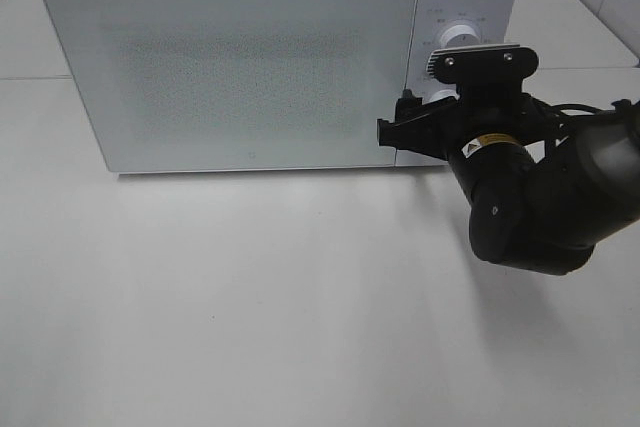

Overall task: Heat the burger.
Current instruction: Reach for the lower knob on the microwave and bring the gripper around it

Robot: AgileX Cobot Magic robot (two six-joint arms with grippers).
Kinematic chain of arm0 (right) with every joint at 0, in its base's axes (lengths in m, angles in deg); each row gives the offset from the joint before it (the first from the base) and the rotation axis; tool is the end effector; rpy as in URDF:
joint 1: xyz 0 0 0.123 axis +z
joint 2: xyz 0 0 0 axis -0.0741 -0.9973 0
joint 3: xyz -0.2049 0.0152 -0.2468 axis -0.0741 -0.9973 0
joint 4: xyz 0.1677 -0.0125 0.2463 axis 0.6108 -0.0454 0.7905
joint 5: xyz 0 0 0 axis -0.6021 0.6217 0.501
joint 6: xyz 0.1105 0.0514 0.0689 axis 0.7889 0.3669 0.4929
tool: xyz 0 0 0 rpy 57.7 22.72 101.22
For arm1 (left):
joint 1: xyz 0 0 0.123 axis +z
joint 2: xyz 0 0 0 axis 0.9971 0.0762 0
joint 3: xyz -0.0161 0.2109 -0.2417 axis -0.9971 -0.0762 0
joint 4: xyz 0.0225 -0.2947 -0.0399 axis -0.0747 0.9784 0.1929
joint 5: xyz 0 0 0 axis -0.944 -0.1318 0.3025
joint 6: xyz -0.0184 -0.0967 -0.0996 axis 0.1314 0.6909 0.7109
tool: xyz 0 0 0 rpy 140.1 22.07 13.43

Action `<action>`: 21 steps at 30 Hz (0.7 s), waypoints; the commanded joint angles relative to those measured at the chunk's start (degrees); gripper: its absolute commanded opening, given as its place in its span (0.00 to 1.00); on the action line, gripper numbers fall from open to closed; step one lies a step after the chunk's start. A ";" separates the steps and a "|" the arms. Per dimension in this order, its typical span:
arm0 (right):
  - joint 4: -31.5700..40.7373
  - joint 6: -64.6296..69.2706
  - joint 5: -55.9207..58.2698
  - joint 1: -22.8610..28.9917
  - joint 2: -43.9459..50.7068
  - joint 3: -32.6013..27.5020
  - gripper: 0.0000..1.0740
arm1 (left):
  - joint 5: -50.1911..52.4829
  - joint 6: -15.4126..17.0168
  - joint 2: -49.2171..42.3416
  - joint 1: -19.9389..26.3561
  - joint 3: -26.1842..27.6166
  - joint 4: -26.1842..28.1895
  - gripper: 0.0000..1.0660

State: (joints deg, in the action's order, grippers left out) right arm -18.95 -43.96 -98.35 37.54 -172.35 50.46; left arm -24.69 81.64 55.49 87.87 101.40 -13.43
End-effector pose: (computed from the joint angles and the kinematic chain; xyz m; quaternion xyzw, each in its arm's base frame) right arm 0.3825 0.1606 0.1071 -0.0260 0.7431 -0.0191 0.6684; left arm 0.0408 -0.0081 0.2827 -0.0031 0.8495 -0.0221 0.5271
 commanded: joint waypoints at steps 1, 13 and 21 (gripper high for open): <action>-0.17 0.06 -0.46 0.06 0.17 0.63 0.71 | 0.06 0.17 -0.80 0.29 0.00 0.06 0.94; -0.57 -0.11 -0.80 -0.17 -2.98 2.64 0.71 | 0.06 0.17 -0.80 0.29 0.00 0.06 0.94; -0.17 -1.20 -2.41 -0.17 -2.98 2.64 0.69 | 0.06 0.17 -0.80 0.29 0.00 0.06 0.94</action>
State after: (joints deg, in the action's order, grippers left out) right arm -19.01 -44.19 -99.09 37.54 -175.68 52.58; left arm -24.69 81.64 55.49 87.87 101.40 -13.43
